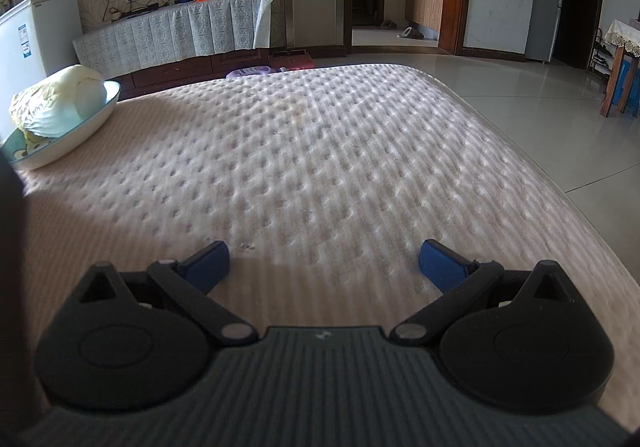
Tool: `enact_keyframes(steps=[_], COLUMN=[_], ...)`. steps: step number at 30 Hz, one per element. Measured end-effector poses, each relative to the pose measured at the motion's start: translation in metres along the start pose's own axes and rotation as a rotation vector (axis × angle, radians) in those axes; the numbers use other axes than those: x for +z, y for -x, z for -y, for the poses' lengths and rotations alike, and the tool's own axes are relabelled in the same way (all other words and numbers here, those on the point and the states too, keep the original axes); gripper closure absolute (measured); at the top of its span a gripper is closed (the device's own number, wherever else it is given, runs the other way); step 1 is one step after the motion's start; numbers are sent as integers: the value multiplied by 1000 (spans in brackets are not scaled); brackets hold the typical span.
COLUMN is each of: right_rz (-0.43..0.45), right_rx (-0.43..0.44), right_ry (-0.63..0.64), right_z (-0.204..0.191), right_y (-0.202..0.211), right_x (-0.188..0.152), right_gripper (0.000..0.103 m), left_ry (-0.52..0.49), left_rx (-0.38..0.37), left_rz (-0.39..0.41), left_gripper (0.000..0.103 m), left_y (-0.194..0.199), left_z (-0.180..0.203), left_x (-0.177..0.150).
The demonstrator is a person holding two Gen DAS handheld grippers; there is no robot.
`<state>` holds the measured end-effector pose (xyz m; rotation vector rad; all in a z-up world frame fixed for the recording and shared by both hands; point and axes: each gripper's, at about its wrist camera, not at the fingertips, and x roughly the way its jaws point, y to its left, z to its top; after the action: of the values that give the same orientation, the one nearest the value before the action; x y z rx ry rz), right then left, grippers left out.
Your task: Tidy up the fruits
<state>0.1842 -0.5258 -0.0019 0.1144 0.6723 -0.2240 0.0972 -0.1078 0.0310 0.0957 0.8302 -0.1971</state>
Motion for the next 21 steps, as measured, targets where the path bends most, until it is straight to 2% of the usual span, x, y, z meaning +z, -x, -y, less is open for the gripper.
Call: enact_keyframes(steps=[6, 9, 13, 15, 16, 17, 19, 21], right_rz=[0, 0, 1, 1, 0, -1, -1, -1], right_rx=[0, 0, -1, 1, -24, -25, -25, -25], right_ry=[-1, 0, 1, -2, -1, -8, -6, -7], right_z=[0, 0, 0, 0, 0, 1, 0, 0], right_y=[1, 1, 0, 0, -1, -1, -1, -1], right_x=[0, 0, 0, 0, 0, 0, 0, 0], right_gripper=[0, 0, 0, 0, 0, 0, 0, 0], left_ry=[-10, 8, 90, 119, 120, 114, 113, 146], left_rx=[13, 33, 64, 70, 88, 111, 163, 181], left_rz=[10, 25, 31, 53, 68, 92, 130, 158], left_gripper=[0, 0, 0, 0, 0, 0, 0, 0], left_y=[-41, -64, -85, -81, -81, -68, -65, -88], left_z=[-13, -18, -20, -15, -11, 4, 16, 21], left_x=[47, 82, 130, 162, 175, 172, 186, 211])
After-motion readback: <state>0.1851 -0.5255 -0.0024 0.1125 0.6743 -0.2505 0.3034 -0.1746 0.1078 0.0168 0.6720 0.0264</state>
